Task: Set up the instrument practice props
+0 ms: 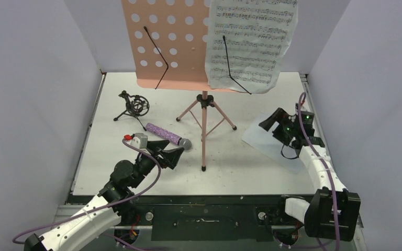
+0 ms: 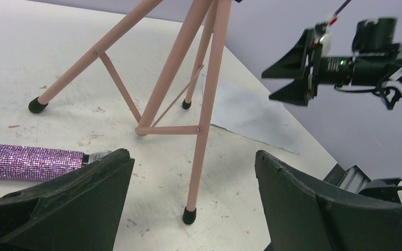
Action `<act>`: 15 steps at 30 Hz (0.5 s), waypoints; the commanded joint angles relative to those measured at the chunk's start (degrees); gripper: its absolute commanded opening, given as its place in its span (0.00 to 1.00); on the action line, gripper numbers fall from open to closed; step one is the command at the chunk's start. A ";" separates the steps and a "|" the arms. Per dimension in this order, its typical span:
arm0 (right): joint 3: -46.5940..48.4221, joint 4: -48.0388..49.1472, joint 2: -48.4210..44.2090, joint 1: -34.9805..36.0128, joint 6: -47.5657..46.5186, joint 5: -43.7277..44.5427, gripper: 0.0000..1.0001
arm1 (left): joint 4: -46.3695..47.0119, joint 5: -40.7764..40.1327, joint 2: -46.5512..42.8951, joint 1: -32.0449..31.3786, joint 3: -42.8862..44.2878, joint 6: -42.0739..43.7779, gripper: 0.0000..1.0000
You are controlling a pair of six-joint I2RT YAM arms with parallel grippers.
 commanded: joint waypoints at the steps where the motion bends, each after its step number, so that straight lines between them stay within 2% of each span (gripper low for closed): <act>1: 8.54 1.21 -0.23 5.77 -4.99 10.12 0.90 | 4.49 1.54 1.66 0.29 0.52 -0.99 0.86; 9: 16.70 3.20 20.68 10.33 -4.66 14.42 0.90 | 8.76 5.39 4.43 0.17 0.98 -2.73 0.86; 15: 22.07 2.29 29.81 17.48 -7.18 16.86 0.90 | 12.43 9.95 6.51 -0.15 1.18 -3.89 0.86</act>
